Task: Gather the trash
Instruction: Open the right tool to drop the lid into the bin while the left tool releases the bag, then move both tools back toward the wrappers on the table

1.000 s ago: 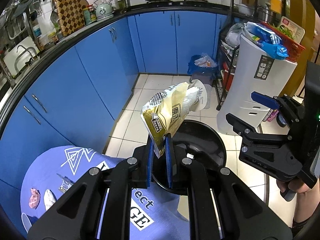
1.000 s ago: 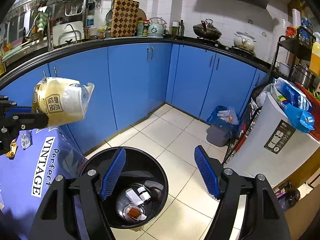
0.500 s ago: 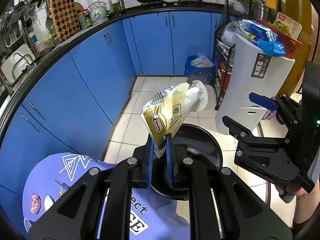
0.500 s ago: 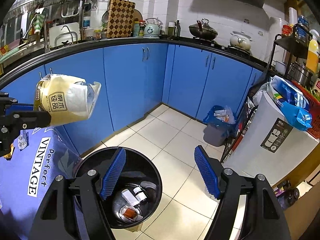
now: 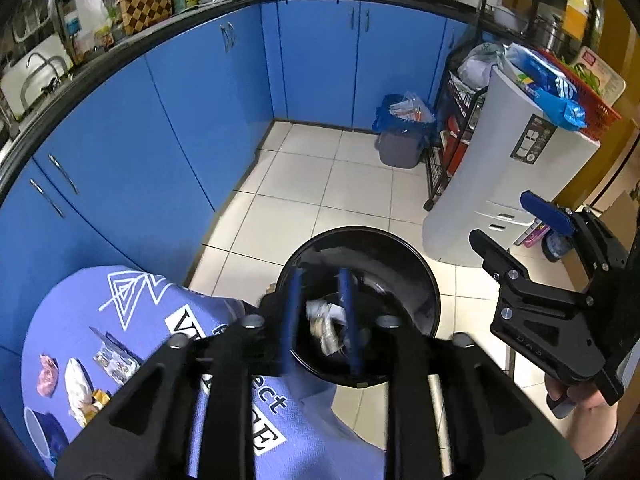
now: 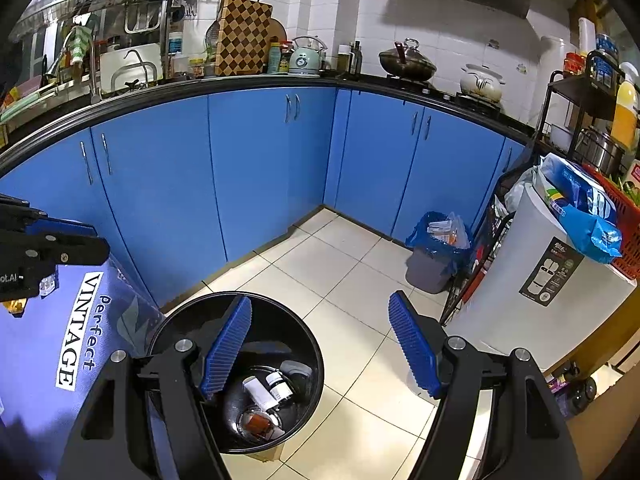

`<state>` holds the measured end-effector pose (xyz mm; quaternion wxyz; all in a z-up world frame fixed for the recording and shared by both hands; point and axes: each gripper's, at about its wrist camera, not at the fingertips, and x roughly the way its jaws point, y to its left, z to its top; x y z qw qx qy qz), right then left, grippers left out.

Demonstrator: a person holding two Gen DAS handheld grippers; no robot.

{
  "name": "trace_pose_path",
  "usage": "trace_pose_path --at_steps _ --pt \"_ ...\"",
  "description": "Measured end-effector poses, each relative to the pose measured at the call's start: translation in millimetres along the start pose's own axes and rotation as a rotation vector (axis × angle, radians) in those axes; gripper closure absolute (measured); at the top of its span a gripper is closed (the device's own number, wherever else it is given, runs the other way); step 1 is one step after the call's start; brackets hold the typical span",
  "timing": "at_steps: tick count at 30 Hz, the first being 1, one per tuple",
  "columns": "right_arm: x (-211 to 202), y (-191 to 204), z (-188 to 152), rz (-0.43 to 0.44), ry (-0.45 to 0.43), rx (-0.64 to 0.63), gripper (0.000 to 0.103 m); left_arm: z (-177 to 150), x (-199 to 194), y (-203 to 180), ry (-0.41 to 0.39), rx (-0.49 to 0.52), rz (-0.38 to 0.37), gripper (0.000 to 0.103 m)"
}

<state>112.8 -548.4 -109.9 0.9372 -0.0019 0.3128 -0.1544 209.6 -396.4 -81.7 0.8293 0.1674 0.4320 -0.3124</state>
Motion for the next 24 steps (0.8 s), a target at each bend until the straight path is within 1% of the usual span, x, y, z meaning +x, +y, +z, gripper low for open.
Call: trace_pose_path --at_steps 1,2,3,4,6,10,15,21,24 --pt "-0.5 0.9 0.1 0.003 0.002 0.002 0.033 -1.1 -3.3 1.9 -0.014 -0.006 0.005 0.028" --pt "-1.1 2.5 0.4 0.005 0.004 0.001 0.033 -2.0 -8.1 3.1 -0.043 -0.014 0.007 0.006" --pt "-1.8 3.9 0.1 0.005 0.004 -0.001 0.033 -4.6 -17.1 5.6 -0.092 -0.026 0.012 0.005" --pt "-2.8 5.4 0.1 0.005 0.004 -0.004 0.033 -6.6 -24.5 7.5 -0.118 -0.025 0.017 0.004" --pt "-4.9 9.9 0.4 0.008 0.004 -0.012 0.033 -9.9 -32.9 10.0 -0.131 -0.020 0.024 0.004" --pt "-9.5 21.4 1.8 0.022 0.006 -0.028 0.033 -20.7 -41.2 21.2 -0.135 -0.033 0.050 0.004" --pt "-17.2 48.8 6.1 0.046 0.002 -0.071 0.033 -34.9 -50.0 41.8 -0.133 -0.074 0.061 0.004" --pt "-23.8 93.0 10.0 0.092 0.000 -0.136 0.033 -61.7 -65.0 79.5 -0.130 -0.146 0.101 0.004" --pt "-23.8 119.6 10.6 0.126 0.005 -0.173 0.033 -82.9 -70.7 107.4 -0.111 -0.196 0.145 0.004"
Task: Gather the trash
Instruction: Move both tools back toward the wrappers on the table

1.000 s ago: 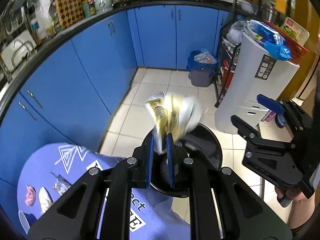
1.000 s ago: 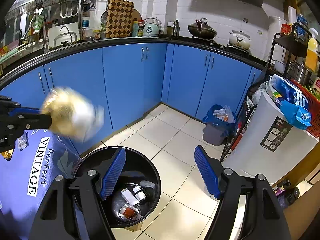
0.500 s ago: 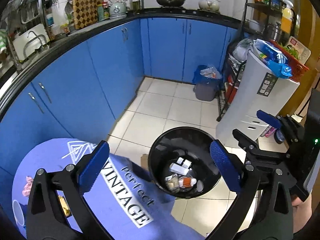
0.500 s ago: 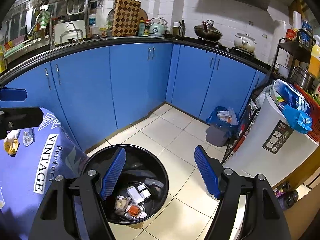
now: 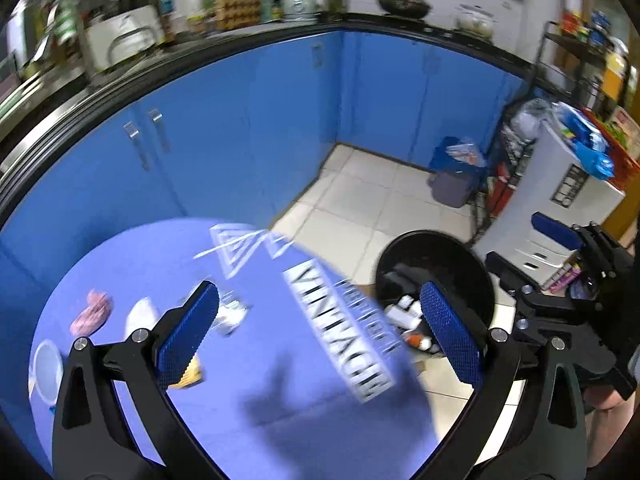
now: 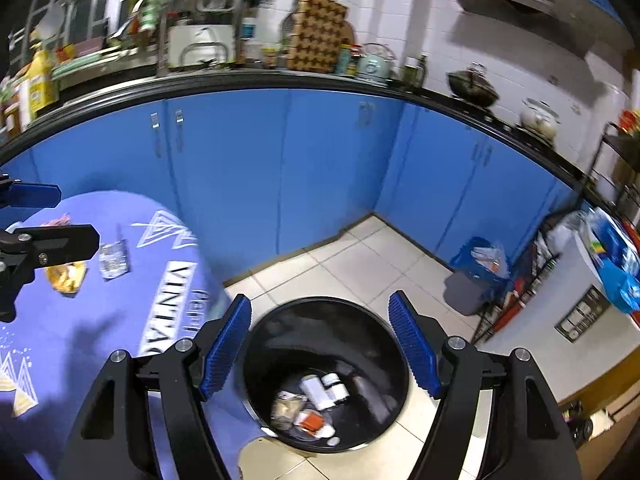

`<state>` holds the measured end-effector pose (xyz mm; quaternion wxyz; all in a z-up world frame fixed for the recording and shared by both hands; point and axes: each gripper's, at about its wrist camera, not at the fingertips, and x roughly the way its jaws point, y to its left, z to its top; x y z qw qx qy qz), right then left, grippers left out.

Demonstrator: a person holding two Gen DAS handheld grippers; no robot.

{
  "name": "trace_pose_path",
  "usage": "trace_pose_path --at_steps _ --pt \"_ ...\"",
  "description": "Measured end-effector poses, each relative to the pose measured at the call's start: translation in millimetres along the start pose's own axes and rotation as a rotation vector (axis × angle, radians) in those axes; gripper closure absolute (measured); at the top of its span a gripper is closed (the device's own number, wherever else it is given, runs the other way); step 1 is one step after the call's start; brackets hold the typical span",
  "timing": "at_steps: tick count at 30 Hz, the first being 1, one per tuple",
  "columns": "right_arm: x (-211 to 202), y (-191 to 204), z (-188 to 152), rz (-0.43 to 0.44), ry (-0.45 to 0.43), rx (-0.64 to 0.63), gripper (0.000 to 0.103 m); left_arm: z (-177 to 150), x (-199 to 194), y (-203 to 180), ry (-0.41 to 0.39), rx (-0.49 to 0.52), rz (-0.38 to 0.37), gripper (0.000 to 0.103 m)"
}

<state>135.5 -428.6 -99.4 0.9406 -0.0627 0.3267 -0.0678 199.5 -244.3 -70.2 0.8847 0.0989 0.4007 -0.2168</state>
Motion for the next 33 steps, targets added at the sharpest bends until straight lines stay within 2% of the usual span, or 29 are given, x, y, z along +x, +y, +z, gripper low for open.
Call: trace_pose_path --at_steps 7,11,16,23,28,33 --pt "13.4 67.7 10.1 0.098 0.019 -0.088 0.033 -34.9 0.9 69.0 0.054 -0.101 0.101 0.004" --pt "20.2 110.4 13.1 0.160 0.034 -0.150 0.033 -51.2 0.6 112.8 0.075 -0.182 0.114 0.004" --pt "28.9 164.0 10.0 0.247 0.057 -0.222 0.033 -60.2 3.8 151.2 0.096 -0.234 0.157 0.004" --pt "46.3 229.2 4.5 0.380 0.112 -0.274 0.034 -72.0 0.8 183.8 0.100 -0.252 0.193 0.004" --pt "56.2 262.8 5.5 0.435 0.136 -0.293 0.034 -79.4 -5.3 198.9 0.090 -0.250 0.223 0.004" --pt "65.3 282.7 7.9 0.449 0.158 -0.306 0.034 -99.6 -23.9 225.1 0.069 -0.322 0.276 0.004"
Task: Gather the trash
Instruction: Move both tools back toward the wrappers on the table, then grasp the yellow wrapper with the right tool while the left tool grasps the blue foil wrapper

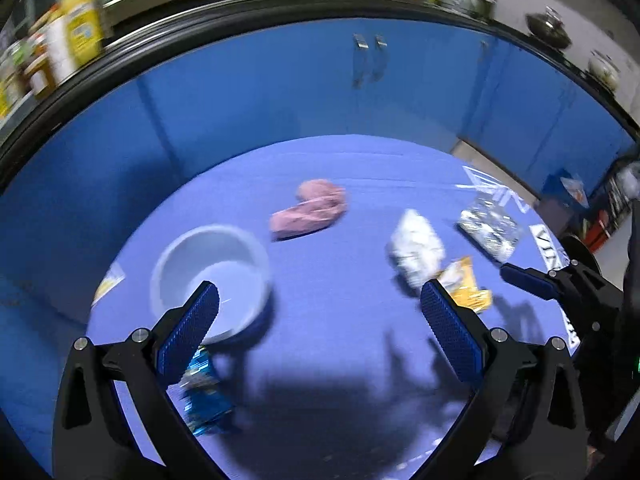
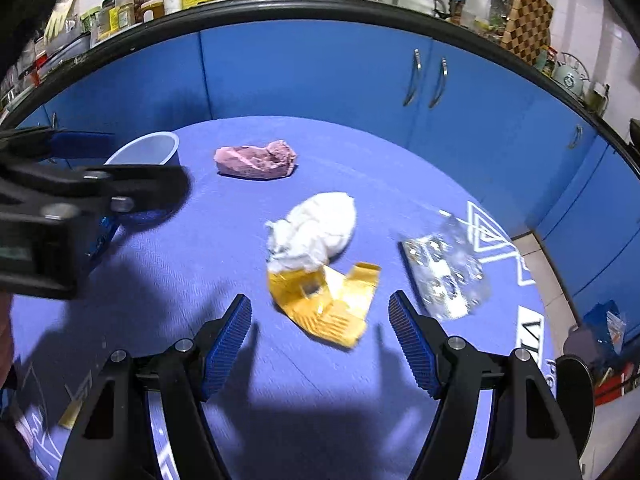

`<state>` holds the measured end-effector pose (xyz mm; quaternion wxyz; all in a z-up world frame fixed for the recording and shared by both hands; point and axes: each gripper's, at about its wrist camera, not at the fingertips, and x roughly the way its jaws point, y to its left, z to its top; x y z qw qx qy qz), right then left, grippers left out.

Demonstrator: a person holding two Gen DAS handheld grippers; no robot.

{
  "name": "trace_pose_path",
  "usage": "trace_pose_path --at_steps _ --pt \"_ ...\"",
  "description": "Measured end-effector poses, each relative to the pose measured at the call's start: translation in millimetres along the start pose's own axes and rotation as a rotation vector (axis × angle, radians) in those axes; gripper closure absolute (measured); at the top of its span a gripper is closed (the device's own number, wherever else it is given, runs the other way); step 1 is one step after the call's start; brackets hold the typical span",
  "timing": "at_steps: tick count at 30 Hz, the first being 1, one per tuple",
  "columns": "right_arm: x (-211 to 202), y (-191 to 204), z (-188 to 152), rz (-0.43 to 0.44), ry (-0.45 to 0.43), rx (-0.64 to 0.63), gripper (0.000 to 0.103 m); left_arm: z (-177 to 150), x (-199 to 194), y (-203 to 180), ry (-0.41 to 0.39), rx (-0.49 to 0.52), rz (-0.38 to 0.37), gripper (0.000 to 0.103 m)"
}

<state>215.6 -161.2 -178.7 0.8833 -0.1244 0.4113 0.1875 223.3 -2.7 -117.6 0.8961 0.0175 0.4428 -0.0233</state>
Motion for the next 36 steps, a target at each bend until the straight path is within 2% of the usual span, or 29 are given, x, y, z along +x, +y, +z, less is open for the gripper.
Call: trace_pose_path --at_steps 6,11,16,18,20,21,23,24,25,28,36 --pt "13.8 11.9 9.7 0.000 0.015 -0.020 0.033 -35.6 2.8 47.8 0.045 -0.118 0.089 0.004" --pt "23.8 19.9 11.6 -0.009 0.031 -0.032 0.033 -55.1 13.7 73.4 0.103 -0.202 0.040 0.004" --pt "28.9 20.0 7.3 -0.029 0.049 -0.022 0.034 -63.7 15.9 78.3 0.096 -0.231 0.040 0.005" --pt "28.9 20.1 5.8 -0.027 0.050 -0.016 0.035 -68.4 17.4 82.3 0.102 -0.236 0.030 0.014" --pt "28.3 18.2 5.7 -0.026 0.050 -0.008 0.047 -70.3 22.6 84.0 0.125 -0.236 0.026 0.030" --pt "27.9 17.7 6.3 -0.023 0.052 -0.005 0.052 -71.4 24.9 83.2 0.135 -0.237 0.026 0.035" --pt "26.9 17.0 6.0 -0.020 0.057 -0.004 0.068 -71.4 25.5 79.3 0.129 -0.229 0.042 0.051" --pt "25.6 16.2 5.0 -0.022 0.059 -0.007 0.072 -71.3 25.1 78.1 0.129 -0.225 0.045 0.053" --pt "24.9 15.7 4.7 -0.028 0.058 -0.010 0.073 -70.6 25.7 77.5 0.131 -0.224 0.037 0.062" --pt "20.4 15.8 2.3 -0.042 0.050 -0.018 0.075 -69.4 26.9 76.7 0.134 -0.227 0.034 0.066" --pt "-3.0 17.5 -5.2 -0.053 0.025 -0.026 0.077 -70.6 17.6 66.5 0.120 -0.203 0.042 0.066"
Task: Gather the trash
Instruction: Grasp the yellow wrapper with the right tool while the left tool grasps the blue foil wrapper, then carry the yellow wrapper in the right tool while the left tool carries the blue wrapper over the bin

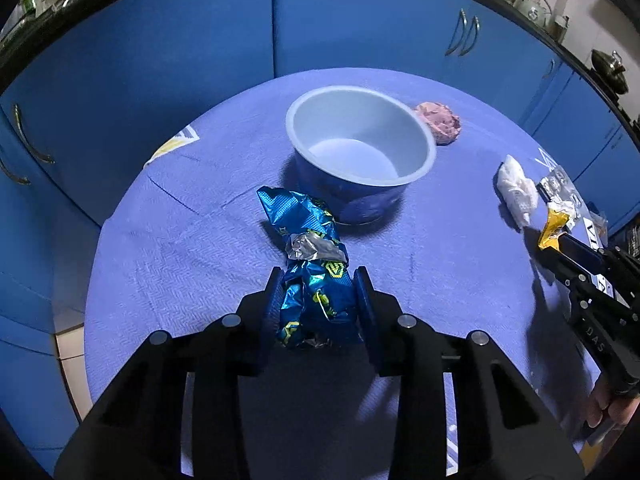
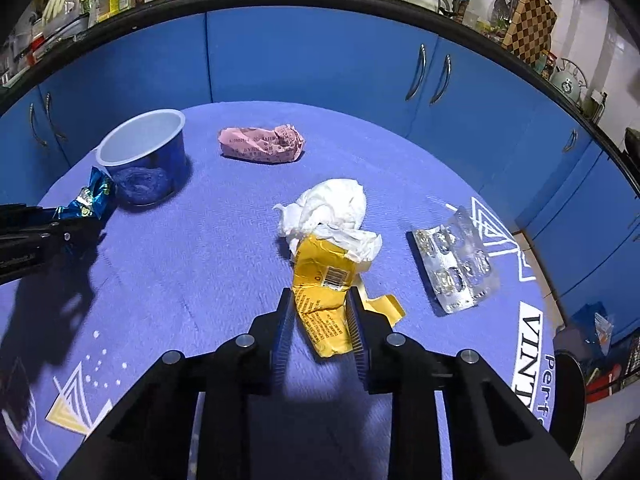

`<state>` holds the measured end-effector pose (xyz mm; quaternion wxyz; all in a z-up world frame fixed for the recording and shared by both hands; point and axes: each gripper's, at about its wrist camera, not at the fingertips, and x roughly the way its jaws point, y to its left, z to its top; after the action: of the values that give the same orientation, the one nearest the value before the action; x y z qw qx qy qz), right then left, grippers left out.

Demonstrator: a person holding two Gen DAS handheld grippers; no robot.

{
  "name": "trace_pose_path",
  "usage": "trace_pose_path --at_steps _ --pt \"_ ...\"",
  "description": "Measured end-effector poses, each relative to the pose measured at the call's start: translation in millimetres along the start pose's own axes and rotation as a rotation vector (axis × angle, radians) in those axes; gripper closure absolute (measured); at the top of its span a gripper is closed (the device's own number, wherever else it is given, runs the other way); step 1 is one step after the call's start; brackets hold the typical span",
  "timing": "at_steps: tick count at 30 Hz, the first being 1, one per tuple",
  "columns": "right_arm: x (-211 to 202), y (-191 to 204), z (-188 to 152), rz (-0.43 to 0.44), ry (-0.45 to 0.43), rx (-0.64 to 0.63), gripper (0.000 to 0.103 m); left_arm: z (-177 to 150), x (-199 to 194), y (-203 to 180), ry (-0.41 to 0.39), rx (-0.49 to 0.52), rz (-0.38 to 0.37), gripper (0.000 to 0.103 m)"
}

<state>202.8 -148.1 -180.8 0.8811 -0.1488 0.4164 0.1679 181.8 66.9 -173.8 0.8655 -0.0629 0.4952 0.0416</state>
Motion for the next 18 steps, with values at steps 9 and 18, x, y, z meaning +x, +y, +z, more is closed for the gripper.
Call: trace_pose_path --at_steps 9,18 --pt "-37.3 -10.4 -7.4 0.009 -0.051 0.020 0.077 -3.2 -29.7 -23.6 -0.044 0.056 -0.016 0.066" --pt "-80.6 -39.2 -22.7 -0.018 -0.112 0.073 0.077 -8.1 -59.0 -79.8 -0.087 0.158 -0.055 0.066"
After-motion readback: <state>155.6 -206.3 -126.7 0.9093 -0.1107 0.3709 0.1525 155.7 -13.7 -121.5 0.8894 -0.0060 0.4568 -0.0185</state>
